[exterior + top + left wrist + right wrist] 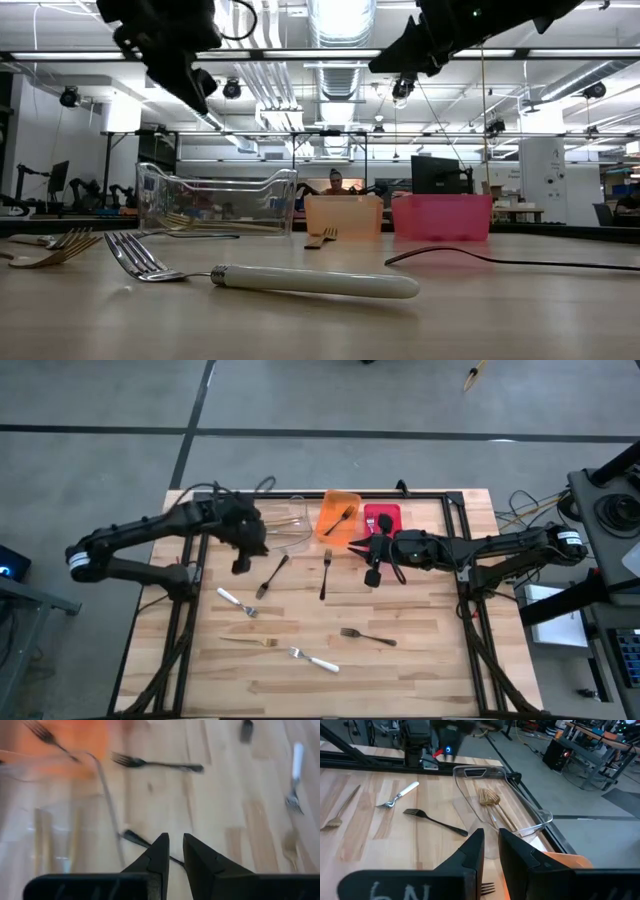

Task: Sort silverware by color (type)
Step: Put the black fork into the orange bin

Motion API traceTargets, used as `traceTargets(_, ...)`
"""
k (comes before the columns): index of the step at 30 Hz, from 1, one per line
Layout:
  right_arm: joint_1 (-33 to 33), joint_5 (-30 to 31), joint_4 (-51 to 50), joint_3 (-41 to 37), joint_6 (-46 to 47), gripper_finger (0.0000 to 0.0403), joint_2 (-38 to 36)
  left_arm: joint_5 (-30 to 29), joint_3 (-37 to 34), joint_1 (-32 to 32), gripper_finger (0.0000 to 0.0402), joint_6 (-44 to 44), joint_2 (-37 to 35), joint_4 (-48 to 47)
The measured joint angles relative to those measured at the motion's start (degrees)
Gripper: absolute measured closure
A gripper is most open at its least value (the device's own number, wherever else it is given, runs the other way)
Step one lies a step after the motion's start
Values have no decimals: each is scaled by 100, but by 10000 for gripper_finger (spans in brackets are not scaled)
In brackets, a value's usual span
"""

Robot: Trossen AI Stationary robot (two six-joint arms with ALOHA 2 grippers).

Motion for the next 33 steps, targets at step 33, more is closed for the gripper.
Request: traceTargets(33,0,6,-101,0,-186,355,0,-2539,-369,156,363,-153,1032,-986)
